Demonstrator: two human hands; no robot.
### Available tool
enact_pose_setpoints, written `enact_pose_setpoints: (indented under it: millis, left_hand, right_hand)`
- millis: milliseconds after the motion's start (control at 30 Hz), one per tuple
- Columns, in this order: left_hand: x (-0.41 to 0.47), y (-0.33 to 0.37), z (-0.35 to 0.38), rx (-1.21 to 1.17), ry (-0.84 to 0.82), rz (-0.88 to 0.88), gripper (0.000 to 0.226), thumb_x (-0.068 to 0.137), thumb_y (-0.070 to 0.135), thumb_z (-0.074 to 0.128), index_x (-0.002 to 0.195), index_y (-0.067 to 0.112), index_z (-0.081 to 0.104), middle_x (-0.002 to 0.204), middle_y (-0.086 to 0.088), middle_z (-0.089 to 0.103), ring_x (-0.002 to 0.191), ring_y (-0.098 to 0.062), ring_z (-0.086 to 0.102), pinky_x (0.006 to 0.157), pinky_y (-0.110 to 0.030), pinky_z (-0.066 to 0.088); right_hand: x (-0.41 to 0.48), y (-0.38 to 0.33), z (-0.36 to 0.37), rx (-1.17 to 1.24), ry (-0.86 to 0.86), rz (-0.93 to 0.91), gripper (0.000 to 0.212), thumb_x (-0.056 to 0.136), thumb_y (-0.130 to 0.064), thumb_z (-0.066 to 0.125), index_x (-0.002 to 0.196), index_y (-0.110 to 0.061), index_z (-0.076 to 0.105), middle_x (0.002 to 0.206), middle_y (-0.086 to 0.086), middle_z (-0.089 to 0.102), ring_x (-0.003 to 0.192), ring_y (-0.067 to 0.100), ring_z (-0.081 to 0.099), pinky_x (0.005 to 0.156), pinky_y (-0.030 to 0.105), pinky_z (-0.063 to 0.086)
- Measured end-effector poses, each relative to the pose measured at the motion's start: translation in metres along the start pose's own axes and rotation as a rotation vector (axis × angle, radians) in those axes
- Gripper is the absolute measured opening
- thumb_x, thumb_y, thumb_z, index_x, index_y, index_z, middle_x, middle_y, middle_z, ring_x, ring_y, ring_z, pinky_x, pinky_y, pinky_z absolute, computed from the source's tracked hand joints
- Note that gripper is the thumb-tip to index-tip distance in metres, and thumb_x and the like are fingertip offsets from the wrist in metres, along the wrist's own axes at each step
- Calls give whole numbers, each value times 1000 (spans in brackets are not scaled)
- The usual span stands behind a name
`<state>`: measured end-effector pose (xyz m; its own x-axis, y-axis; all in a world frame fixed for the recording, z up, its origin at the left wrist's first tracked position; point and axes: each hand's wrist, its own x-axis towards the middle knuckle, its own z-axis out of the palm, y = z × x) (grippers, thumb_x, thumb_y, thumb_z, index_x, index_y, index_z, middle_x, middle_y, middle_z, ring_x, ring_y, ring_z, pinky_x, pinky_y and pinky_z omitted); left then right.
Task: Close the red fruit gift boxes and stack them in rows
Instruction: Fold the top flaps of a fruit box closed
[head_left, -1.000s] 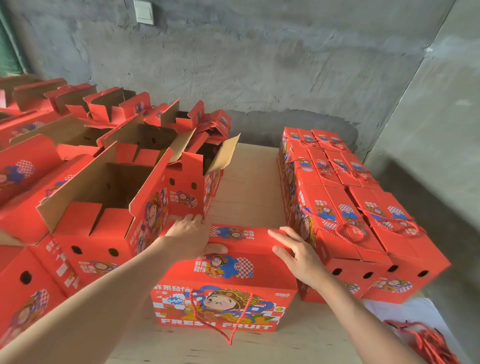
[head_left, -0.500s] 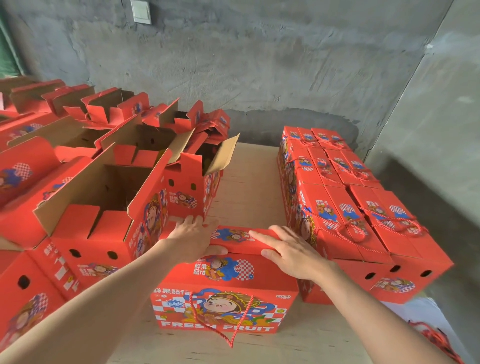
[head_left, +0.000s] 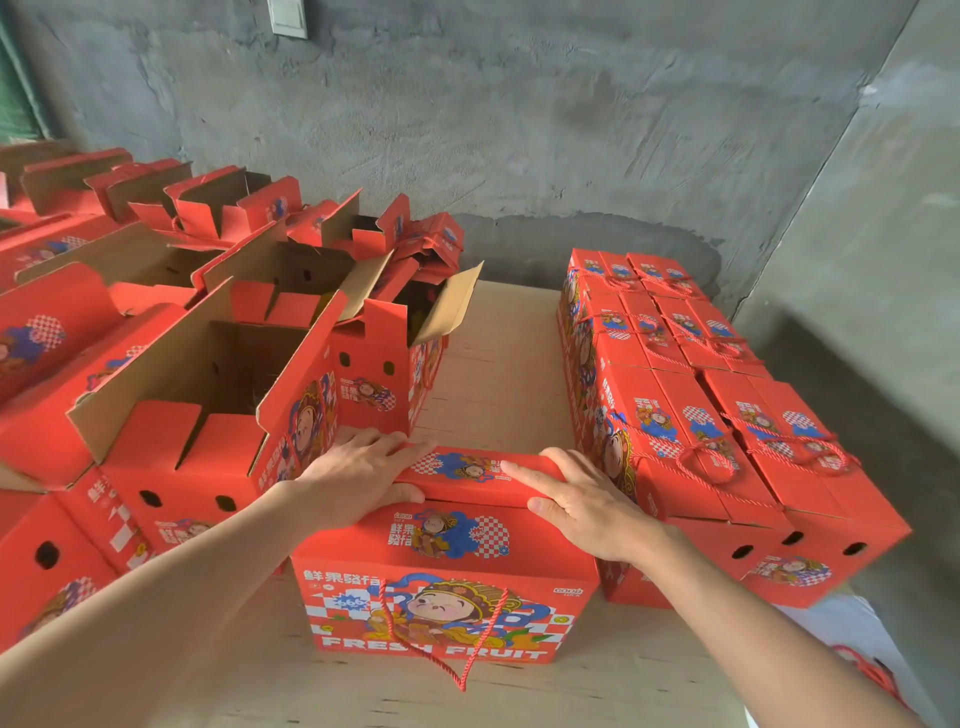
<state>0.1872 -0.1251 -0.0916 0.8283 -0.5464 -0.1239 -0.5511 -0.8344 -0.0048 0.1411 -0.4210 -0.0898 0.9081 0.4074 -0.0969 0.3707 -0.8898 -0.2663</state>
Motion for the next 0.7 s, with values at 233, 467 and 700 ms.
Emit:
enact_pose_setpoints:
  millis: [233, 467, 700]
  left_hand:
    - [-3, -8, -6, -22, -77, 72, 69, 84, 65, 17, 147, 43, -2, 157, 5, 16, 138, -18, 20, 116, -40, 20]
    - [-6, -24, -5, -52, -98, 144, 58, 85, 65, 16, 133, 57, -16, 157, 17, 4, 140, -14, 15, 117, -41, 17]
    - [-4, -29, -3, -37, -64, 177, 54, 88, 61, 16, 133, 58, -14, 156, 18, 0, 140, -12, 11, 117, -38, 14]
  right_hand:
    - [-3, 0, 0, -13, -2, -13, 47, 100, -46, 27, 129, -70, -2, 144, -2, 20, 137, 14, 11, 112, 33, 15]
    - [-4, 0, 0, 7, -7, -15, 45, 101, -46, 26, 131, -68, 2, 145, -2, 18, 138, 13, 10, 113, 36, 16]
    - [-1, 2, 1, -8, -19, -13, 45, 100, -48, 25, 135, -66, 4, 145, -1, 18, 139, 16, 10, 114, 39, 18]
